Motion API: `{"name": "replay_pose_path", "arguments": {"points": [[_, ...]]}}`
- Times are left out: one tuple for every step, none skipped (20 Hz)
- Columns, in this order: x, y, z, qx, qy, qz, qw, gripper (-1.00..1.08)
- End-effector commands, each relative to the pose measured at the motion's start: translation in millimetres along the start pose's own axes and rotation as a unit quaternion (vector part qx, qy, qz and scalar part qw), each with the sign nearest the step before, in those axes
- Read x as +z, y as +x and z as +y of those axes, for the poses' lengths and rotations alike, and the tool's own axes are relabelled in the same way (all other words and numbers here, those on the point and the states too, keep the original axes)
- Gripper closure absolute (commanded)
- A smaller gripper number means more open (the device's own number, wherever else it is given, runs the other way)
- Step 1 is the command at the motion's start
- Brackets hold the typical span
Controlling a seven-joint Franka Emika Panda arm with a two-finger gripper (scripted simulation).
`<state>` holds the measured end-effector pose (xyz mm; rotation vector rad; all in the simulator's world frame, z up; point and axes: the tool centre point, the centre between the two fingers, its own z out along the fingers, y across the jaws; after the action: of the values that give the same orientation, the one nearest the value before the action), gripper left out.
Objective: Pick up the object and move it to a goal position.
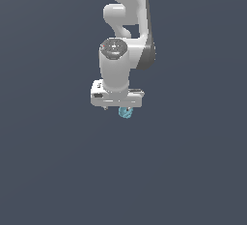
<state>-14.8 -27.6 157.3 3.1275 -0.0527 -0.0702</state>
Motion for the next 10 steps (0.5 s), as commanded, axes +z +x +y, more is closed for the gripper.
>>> {"name": "replay_pose_path", "arguments": {"points": [[0.0, 0.0, 0.0, 0.000, 0.000, 0.000, 1.0000, -0.92], [-0.1, -0.2, 0.4, 0.000, 0.000, 0.000, 1.0000, -0.92], [0.3, -0.5, 0.6, -0.001, 0.000, 0.000, 1.0000, -0.92], [0.8, -1.0, 1.4, -0.002, 0.000, -0.001, 1.0000, -0.92], [1.4, -1.7, 2.4, -0.004, 0.000, -0.002, 1.0000, -0.92], [2.0, -2.6, 3.7, -0.006, 0.000, -0.003, 1.0000, -0.92], [2.8, -3.6, 5.3, -0.008, 0.001, -0.004, 1.0000, -0.92], [3.3, -4.4, 6.6, -0.010, 0.001, -0.005, 0.9999, -0.92], [3.6, -5.0, 7.7, -0.012, 0.001, -0.006, 0.9999, -0.92], [3.8, -5.3, 8.4, -0.014, 0.001, -0.006, 0.9999, -0.92]]}}
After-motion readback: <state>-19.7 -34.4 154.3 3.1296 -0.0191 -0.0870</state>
